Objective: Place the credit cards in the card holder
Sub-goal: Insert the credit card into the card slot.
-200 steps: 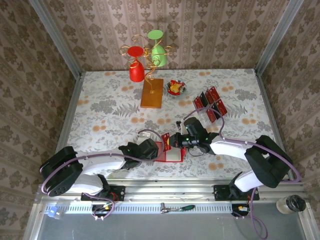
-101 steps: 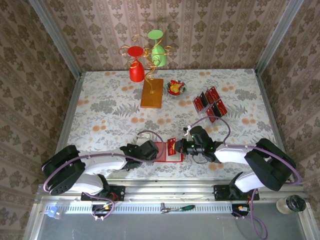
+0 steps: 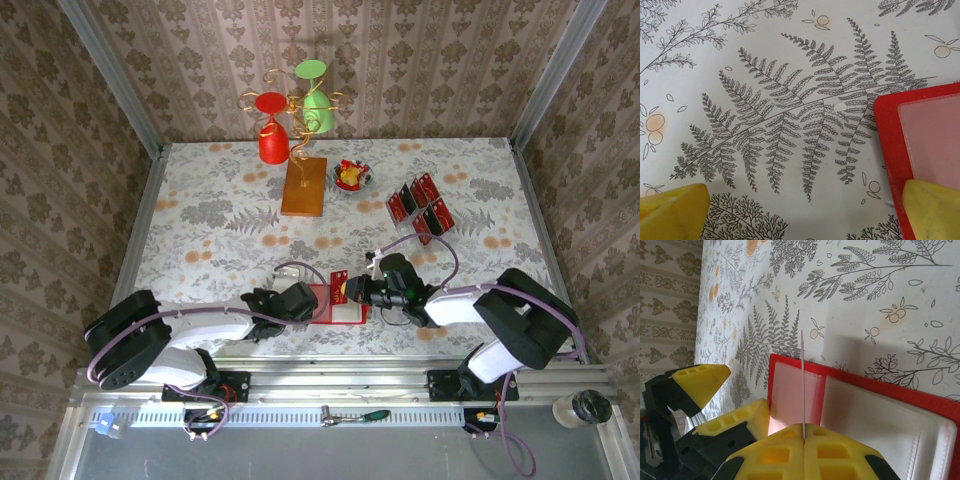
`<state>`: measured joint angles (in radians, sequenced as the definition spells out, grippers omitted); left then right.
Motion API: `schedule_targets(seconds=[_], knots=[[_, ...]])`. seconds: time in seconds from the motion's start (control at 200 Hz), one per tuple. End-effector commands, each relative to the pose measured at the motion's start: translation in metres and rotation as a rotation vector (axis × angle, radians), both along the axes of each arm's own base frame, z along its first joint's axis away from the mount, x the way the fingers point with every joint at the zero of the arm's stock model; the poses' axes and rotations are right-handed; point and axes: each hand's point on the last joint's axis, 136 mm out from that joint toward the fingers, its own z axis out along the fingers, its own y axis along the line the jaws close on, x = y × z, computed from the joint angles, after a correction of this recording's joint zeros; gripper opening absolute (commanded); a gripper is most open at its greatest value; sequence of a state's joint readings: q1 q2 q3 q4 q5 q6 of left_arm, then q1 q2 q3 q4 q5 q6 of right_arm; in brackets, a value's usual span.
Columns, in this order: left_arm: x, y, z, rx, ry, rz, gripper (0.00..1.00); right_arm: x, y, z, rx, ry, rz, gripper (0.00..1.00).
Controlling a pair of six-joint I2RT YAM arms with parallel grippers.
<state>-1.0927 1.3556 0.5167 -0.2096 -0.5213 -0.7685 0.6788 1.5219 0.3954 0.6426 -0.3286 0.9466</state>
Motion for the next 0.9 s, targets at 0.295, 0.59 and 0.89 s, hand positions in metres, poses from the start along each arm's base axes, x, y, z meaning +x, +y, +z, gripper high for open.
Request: schedule_targets(seconds=[0.295,0.59,0.89], knots=[[-0.006,0.014,-0.011,0.054,0.014,0.021,1.00,0.006,-0.001,-0.007,-0.002,-0.018,-0.041,0.00],[-0.007,0.015,-0.012,0.050,0.014,0.024,1.00,0.004,-0.006,-0.015,-0.018,-0.006,-0.052,0.00],[-0.008,0.015,-0.013,0.046,0.016,0.024,1.00,0.000,0.002,-0.018,0.010,0.033,-0.021,0.00]])
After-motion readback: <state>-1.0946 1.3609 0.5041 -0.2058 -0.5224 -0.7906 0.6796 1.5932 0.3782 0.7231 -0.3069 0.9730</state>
